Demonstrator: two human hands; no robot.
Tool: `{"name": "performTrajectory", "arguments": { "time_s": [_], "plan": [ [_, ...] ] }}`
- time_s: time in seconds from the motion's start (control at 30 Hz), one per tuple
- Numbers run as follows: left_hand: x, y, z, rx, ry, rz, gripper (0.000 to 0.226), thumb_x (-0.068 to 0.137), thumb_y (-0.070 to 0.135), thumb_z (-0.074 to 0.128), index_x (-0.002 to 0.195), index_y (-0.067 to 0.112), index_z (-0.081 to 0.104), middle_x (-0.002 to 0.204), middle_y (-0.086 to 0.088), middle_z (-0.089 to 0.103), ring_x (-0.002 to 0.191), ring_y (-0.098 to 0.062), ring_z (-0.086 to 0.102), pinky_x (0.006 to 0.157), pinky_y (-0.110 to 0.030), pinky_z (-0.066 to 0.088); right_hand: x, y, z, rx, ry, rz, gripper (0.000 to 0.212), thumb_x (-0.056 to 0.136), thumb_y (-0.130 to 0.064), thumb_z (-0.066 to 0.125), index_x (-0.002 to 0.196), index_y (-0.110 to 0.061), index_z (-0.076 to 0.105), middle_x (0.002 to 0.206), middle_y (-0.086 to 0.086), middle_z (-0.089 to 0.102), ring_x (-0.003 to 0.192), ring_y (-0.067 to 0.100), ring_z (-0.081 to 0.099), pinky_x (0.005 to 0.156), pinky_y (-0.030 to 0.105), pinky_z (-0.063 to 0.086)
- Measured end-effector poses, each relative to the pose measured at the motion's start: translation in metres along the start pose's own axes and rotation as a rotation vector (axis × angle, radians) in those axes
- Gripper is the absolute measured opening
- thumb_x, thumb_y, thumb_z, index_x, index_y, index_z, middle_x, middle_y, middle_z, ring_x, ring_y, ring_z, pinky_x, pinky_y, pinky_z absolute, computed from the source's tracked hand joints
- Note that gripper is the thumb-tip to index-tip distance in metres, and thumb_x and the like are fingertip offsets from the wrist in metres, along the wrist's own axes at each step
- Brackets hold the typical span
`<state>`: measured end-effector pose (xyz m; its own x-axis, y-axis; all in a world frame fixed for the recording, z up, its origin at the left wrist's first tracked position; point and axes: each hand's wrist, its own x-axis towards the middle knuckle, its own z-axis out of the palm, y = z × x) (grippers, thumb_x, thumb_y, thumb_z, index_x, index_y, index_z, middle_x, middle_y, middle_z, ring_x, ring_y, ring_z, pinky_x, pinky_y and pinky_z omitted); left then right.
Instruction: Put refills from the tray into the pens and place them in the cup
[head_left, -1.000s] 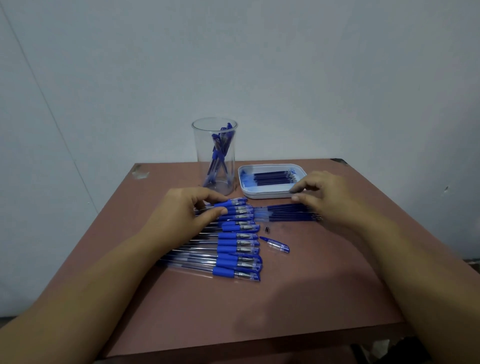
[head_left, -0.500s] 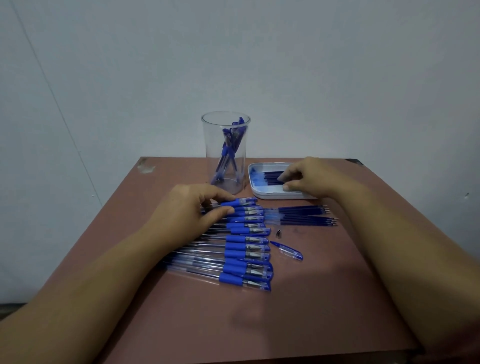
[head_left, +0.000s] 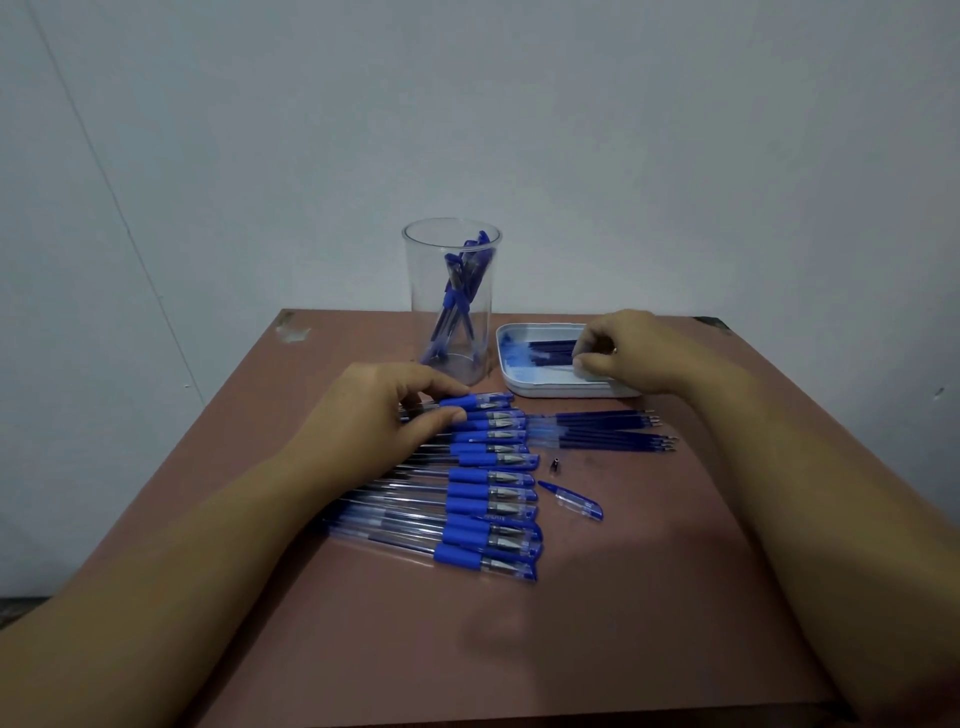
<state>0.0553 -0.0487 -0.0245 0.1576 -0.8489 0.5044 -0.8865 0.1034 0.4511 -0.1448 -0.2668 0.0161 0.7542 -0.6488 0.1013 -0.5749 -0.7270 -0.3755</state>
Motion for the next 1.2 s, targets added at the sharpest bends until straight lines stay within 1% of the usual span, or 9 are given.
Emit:
{"name": "performTrajectory", "arguments": {
  "time_s": [0.13, 0.27, 0.4, 0.47, 0.6, 0.73, 0.83, 1.0, 1.2],
  "plan": [
    [-0.001, -0.003, 0.000, -0.016, 0.013, -0.004, 0.019, 0.082, 0.036, 0.074, 0.101, 0.038, 0.074, 0.086, 0.020, 0.071, 0.078, -0.004, 0.062, 0.066, -0.021, 0.051, -0.032, -0.021, -0.022, 0.126, 0.165, -0.102, 0.003, 0.092, -0.024, 0.064, 0.095, -0.025, 0.066, 0.086, -0.011, 0.065, 0.080, 0.005, 0.061, 0.067, 0.016, 0.044],
    [-0.002, -0.002, 0.001, -0.042, 0.017, -0.008, 0.018, 0.082, 0.036, 0.074, 0.099, 0.040, 0.073, 0.087, 0.020, 0.072, 0.077, -0.003, 0.063, 0.067, -0.022, 0.051, -0.070, -0.038, -0.029, 0.175, 0.205, -0.222, 0.009, 0.090, -0.021, 0.066, 0.091, -0.031, 0.066, 0.083, -0.016, 0.066, 0.080, -0.001, 0.060, 0.068, 0.007, 0.042],
    [-0.002, 0.002, 0.001, -0.052, 0.012, 0.004, 0.019, 0.082, 0.035, 0.074, 0.100, 0.039, 0.073, 0.087, 0.021, 0.071, 0.076, -0.004, 0.062, 0.066, -0.024, 0.052, -0.095, -0.036, -0.007, 0.208, 0.270, -0.302, 0.013, 0.085, -0.010, 0.072, 0.091, -0.022, 0.072, 0.084, -0.016, 0.066, 0.083, 0.002, 0.061, 0.072, 0.012, 0.047],
    [-0.003, 0.003, 0.001, -0.060, 0.012, 0.005, 0.019, 0.081, 0.035, 0.075, 0.099, 0.041, 0.073, 0.086, 0.022, 0.070, 0.077, -0.004, 0.062, 0.065, -0.021, 0.051, -0.098, -0.030, 0.010, 0.299, 0.316, -0.321, 0.021, 0.082, -0.005, 0.074, 0.087, -0.025, 0.070, 0.082, -0.012, 0.068, 0.080, 0.006, 0.063, 0.070, 0.013, 0.047],
    [-0.004, 0.005, 0.000, -0.072, 0.017, 0.030, 0.023, 0.081, 0.034, 0.075, 0.096, 0.049, 0.067, 0.082, 0.032, 0.065, 0.078, -0.002, 0.063, 0.063, -0.009, 0.044, -0.096, -0.025, 0.025, 0.442, 0.334, -0.277, 0.024, 0.082, -0.007, 0.074, 0.083, -0.030, 0.068, 0.079, -0.008, 0.068, 0.071, 0.008, 0.062, 0.067, 0.011, 0.045],
    [-0.005, 0.007, -0.001, -0.091, 0.034, 0.054, 0.032, 0.081, 0.031, 0.076, 0.093, 0.055, 0.061, 0.077, 0.039, 0.062, 0.078, -0.002, 0.063, 0.065, -0.007, 0.044, -0.093, -0.026, 0.030, 0.437, 0.336, -0.284, 0.019, 0.083, -0.008, 0.074, 0.085, -0.027, 0.070, 0.082, -0.011, 0.068, 0.073, 0.012, 0.063, 0.068, 0.014, 0.047],
    [-0.005, 0.008, 0.001, -0.100, 0.029, 0.065, 0.029, 0.081, 0.031, 0.076, 0.095, 0.052, 0.063, 0.081, 0.039, 0.063, 0.077, -0.006, 0.063, 0.065, -0.008, 0.045, -0.091, -0.025, 0.033, 0.415, 0.326, -0.285, 0.019, 0.083, -0.009, 0.074, 0.087, -0.028, 0.070, 0.084, -0.014, 0.068, 0.076, 0.008, 0.064, 0.069, 0.013, 0.047],
    [-0.005, 0.009, 0.002, -0.080, 0.026, 0.064, 0.021, 0.081, 0.031, 0.076, 0.101, 0.038, 0.072, 0.084, 0.026, 0.067, 0.074, -0.006, 0.063, 0.064, -0.010, 0.044, -0.088, -0.023, 0.036, 0.390, 0.338, -0.304, 0.020, 0.083, -0.010, 0.075, 0.088, -0.029, 0.070, 0.084, -0.014, 0.068, 0.077, 0.008, 0.064, 0.070, 0.013, 0.047],
    [-0.005, 0.007, 0.002, -0.056, 0.028, 0.043, 0.021, 0.081, 0.032, 0.076, 0.102, 0.035, 0.073, 0.082, 0.030, 0.065, 0.074, -0.005, 0.062, 0.064, -0.013, 0.046, -0.089, -0.024, 0.038, 0.385, 0.314, -0.311, 0.021, 0.083, -0.010, 0.075, 0.088, -0.030, 0.070, 0.076, -0.006, 0.067, 0.070, 0.013, 0.059, 0.064, 0.019, 0.048]
  ]
}}
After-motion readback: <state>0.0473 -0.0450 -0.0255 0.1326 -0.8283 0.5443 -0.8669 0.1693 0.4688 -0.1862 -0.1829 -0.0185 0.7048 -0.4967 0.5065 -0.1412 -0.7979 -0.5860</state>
